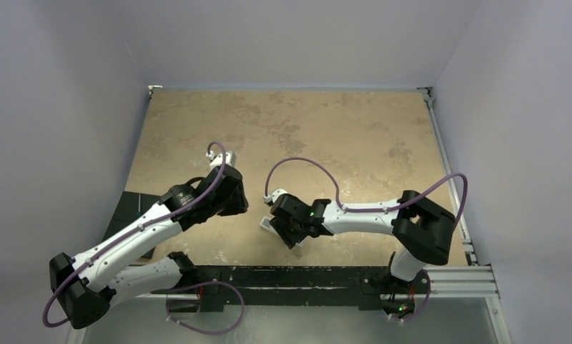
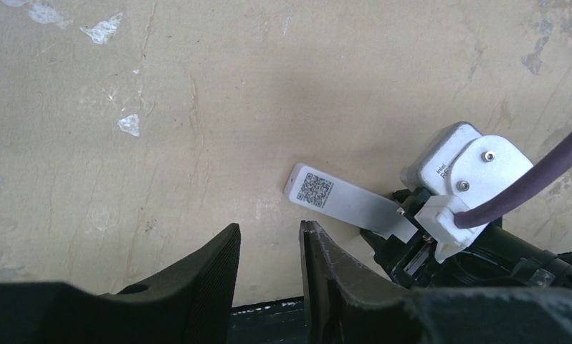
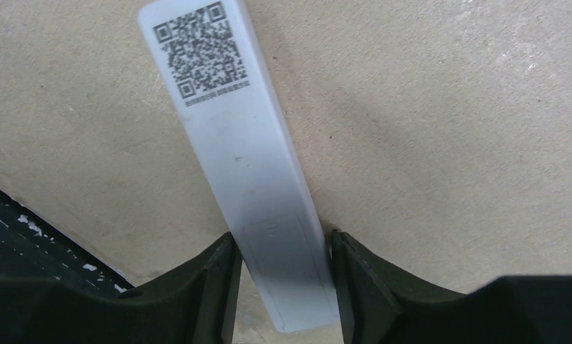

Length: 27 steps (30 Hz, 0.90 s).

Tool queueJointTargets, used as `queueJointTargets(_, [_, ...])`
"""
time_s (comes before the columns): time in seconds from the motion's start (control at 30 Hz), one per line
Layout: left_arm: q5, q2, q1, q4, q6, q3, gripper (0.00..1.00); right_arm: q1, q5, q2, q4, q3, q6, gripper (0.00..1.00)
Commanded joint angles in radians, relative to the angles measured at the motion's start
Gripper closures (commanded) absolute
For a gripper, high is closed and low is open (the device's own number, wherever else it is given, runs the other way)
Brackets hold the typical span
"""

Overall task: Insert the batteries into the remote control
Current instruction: Turn over the remote control at the center of the board.

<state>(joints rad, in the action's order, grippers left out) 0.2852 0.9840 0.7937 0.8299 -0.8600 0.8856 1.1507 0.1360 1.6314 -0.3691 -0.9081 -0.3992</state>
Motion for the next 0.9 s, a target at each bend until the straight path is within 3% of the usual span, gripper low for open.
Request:
queueJointTargets(0.0, [-0.025, -0.023, 0.004, -0.027, -0.028, -0.017, 0.63, -0.005, -0.007, 0.010, 0.017, 0.006, -0.002, 0.50])
queueJointTargets(0.1, [-0.033, -0.028, 0.004, -0.049, -0.031, -0.035, 0.63, -0.005, -0.006, 0.007, 0.015, 0.008, -0.011, 0.62])
queueJointTargets(0.3, [-0.087, -0.035, 0.000, -0.138, -0.031, -0.081, 0.59, -0.006, -0.035, -0.036, 0.025, 0.030, -0.044, 1.00])
queueJointTargets(0.63, [-0.340, -0.055, -0.117, -0.343, -0.020, -0.191, 0.49, -0.061, -0.144, -0.137, 0.104, 0.121, -0.142, 1.00])
queueJointTargets(0.87, [-0.454, -0.061, -0.144, -0.477, -0.025, -0.229, 0.43, -0.175, -0.350, -0.262, 0.233, 0.215, -0.236, 1.00])
